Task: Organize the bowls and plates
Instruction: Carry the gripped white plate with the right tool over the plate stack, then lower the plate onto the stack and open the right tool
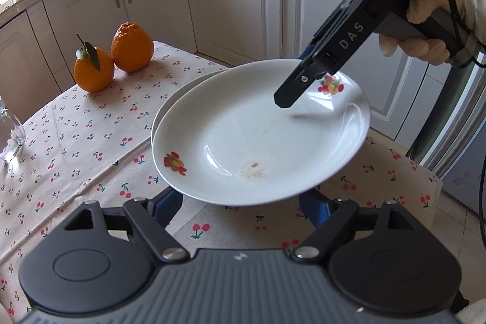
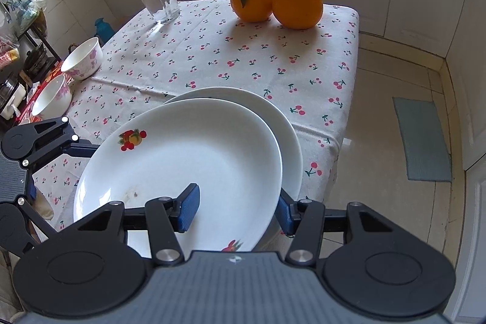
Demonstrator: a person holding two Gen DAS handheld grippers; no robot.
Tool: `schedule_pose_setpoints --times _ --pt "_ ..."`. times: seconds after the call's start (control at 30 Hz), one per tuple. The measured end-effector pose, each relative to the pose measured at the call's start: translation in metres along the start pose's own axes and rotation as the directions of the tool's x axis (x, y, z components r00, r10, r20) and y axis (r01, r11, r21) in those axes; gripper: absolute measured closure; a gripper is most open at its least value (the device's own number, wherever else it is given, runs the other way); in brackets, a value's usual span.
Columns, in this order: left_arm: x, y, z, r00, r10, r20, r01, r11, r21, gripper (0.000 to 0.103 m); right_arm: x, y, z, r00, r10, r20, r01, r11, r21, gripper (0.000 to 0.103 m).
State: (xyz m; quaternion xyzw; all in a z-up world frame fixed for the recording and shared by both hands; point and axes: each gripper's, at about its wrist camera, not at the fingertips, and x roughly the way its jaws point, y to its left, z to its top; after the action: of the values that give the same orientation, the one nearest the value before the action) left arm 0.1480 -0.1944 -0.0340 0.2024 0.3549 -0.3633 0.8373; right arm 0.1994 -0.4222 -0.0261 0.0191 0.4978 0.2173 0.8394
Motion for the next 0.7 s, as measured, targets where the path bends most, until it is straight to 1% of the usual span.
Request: schedule_pose_setpoints --times 0.33,0.7 --pt "0.0 0.004 -0.002 1.0 -0.021 0.005 0.021 1.0 -0.006 0.018 -0.008 0.001 -0.005 1.0 -0.015 0.007 0.015 1.0 0.009 0.044" --pt "-0.002 0.003 -0.001 0.999 -0.027 0.019 0.027 1.0 0.001 0.018 -0.011 0.012 -0.008 0.997 -0.073 0.003 0.073 0.997 0.006 0.041"
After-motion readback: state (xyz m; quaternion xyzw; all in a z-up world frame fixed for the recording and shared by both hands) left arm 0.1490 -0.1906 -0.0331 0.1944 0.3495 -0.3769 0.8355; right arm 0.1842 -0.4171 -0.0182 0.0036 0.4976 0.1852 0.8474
